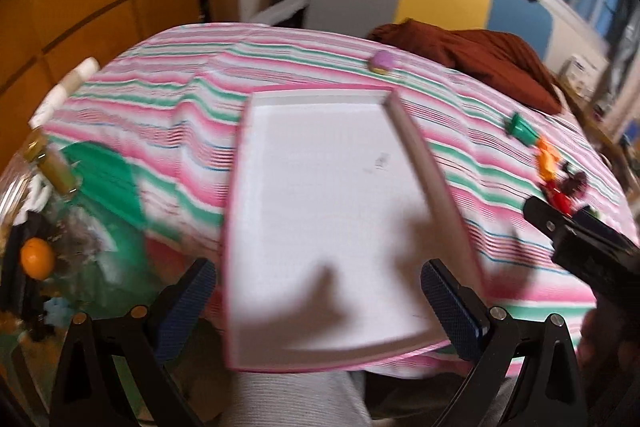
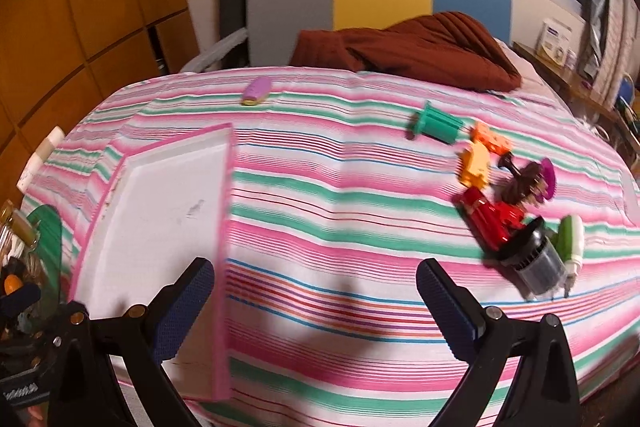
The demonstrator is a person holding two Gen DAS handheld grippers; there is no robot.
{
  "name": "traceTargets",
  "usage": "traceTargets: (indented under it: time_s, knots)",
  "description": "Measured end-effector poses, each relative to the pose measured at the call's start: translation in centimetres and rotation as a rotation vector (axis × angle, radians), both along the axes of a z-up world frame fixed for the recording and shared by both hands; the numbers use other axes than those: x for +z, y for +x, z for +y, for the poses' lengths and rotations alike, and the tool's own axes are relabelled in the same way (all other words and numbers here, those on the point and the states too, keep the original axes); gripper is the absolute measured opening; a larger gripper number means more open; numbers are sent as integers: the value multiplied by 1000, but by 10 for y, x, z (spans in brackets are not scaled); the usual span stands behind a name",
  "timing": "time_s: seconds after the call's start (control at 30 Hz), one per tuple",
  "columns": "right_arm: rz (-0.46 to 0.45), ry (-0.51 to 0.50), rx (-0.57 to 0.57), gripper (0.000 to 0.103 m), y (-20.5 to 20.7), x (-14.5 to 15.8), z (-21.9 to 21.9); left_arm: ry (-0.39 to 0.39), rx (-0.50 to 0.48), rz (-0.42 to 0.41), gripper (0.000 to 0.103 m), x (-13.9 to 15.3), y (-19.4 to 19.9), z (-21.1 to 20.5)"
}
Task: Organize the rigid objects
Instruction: 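Grasp the green spool toy with the right tool while left tool reaches purple block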
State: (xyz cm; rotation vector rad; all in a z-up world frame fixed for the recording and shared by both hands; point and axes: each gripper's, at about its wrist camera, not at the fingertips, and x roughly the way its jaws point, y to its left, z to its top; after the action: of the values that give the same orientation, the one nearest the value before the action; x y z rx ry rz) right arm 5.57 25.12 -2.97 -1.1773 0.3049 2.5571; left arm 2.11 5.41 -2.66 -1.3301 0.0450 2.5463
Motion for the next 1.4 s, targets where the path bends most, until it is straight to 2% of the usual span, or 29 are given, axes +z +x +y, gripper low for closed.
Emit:
traceTargets:
  time_s: [0.13,0.2,0.37,0.47,0.7,0.8,0.9,1.0,1.13,1.3,1.4]
  knots:
    - [5,-27,-85,103,14,-3,30,35,-78,-31,103,0,5,18]
    - [6,-21,-112,103,18,-3,42,27,-115,-48,103,-1,6,29]
    - [10,-18,-154,95,15,1,75,-48,-138,0,103,-1,12,51]
    - [10,-26,-168,95,2,4,94,-37,-156,-2,103,0,9,52]
    - [71,-259,-144,95,-50,10,130,-16,-159,-32,103,1,-9,54]
    - [31,-284,-192,95,-81,1,144,-10,-146,-27,103,5,-23,56]
    - [-16,-281,-298,95,-111,-12,168,6,-132,-23,103,11,-42,56]
    - [-39,-254,-385,95,-128,-21,190,10,-120,-18,103,16,-60,56]
    - [-75,-303,-451,95,-146,-40,216,31,-114,-31,103,21,-91,57]
    - [-79,-312,-433,94,-163,-49,226,51,-110,-42,103,25,-133,66]
    - [-101,-272,-381,81,-175,-53,224,38,-119,-42,103,25,-162,78]
